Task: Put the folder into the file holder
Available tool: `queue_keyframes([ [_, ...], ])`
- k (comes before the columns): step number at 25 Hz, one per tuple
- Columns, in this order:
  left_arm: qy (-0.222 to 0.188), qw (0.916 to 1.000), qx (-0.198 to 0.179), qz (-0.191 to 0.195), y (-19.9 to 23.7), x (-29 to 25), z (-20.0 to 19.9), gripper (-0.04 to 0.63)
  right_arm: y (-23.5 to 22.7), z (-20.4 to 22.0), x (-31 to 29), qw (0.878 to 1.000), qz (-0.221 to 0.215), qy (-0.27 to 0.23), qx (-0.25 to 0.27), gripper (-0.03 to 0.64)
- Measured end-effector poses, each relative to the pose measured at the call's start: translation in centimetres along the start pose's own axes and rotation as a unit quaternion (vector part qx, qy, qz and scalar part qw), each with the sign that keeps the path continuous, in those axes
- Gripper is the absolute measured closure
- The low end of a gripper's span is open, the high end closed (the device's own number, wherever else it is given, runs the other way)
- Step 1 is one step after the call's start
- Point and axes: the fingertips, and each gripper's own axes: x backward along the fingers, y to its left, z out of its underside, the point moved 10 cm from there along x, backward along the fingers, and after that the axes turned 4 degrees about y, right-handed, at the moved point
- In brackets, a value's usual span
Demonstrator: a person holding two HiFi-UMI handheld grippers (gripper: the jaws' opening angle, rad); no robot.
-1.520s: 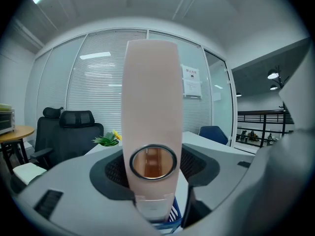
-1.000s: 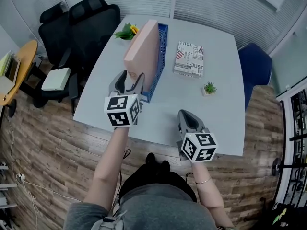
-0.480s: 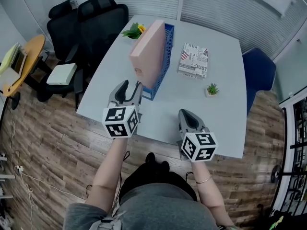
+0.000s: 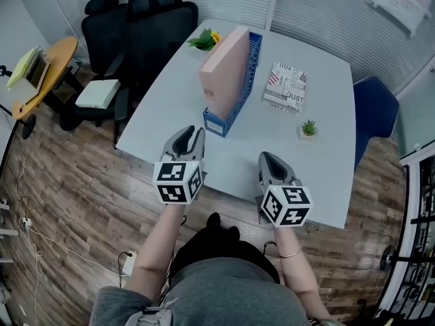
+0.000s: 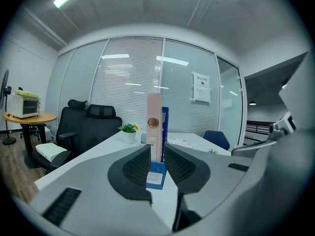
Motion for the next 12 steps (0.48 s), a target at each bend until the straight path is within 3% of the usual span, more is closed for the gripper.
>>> queue_keyframes([
  [12, 0.016, 0.9997, -0.002, -0.020, -0.4, 2.9, 2.4, 0.555, 0.4, 0.2, 0.8, 1.000, -0.021, -0.012, 0.011, 0.612],
])
